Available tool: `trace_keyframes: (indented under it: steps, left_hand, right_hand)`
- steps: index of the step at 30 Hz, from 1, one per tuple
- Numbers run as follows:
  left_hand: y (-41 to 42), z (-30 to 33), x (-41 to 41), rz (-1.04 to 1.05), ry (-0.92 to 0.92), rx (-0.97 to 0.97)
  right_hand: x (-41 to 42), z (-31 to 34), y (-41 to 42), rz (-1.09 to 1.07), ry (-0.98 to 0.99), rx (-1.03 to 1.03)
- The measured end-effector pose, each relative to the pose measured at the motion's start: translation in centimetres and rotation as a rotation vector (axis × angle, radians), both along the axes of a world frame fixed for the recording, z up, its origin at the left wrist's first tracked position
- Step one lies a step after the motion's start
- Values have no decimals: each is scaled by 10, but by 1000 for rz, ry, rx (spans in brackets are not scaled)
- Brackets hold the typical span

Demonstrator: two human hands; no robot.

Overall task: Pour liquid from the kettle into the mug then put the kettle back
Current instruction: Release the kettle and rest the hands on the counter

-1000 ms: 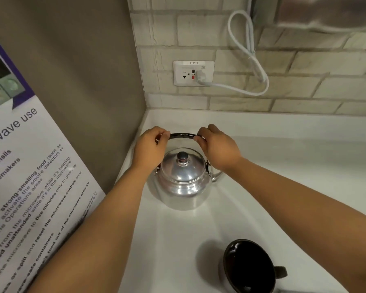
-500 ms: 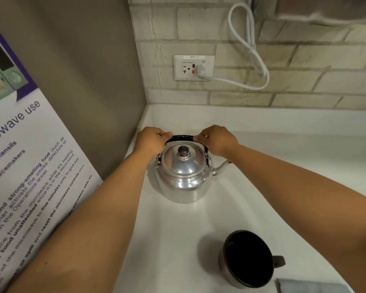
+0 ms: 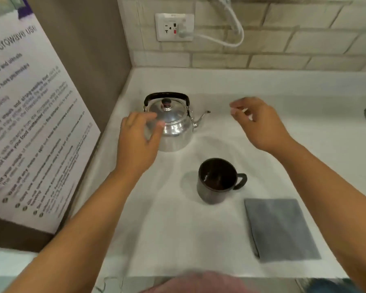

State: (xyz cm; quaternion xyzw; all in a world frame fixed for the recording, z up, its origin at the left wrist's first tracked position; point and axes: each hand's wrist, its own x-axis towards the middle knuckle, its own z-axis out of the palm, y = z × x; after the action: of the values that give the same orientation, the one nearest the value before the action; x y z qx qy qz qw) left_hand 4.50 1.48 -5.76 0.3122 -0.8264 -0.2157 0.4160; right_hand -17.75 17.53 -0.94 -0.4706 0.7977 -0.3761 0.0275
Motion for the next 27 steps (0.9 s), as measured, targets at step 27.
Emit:
trace_keyframes:
  steps: [27]
  left_hand:
    - [86,-96,86,-142,-692,72]
  right_hand:
    - [-15,-137,100,77,192,650]
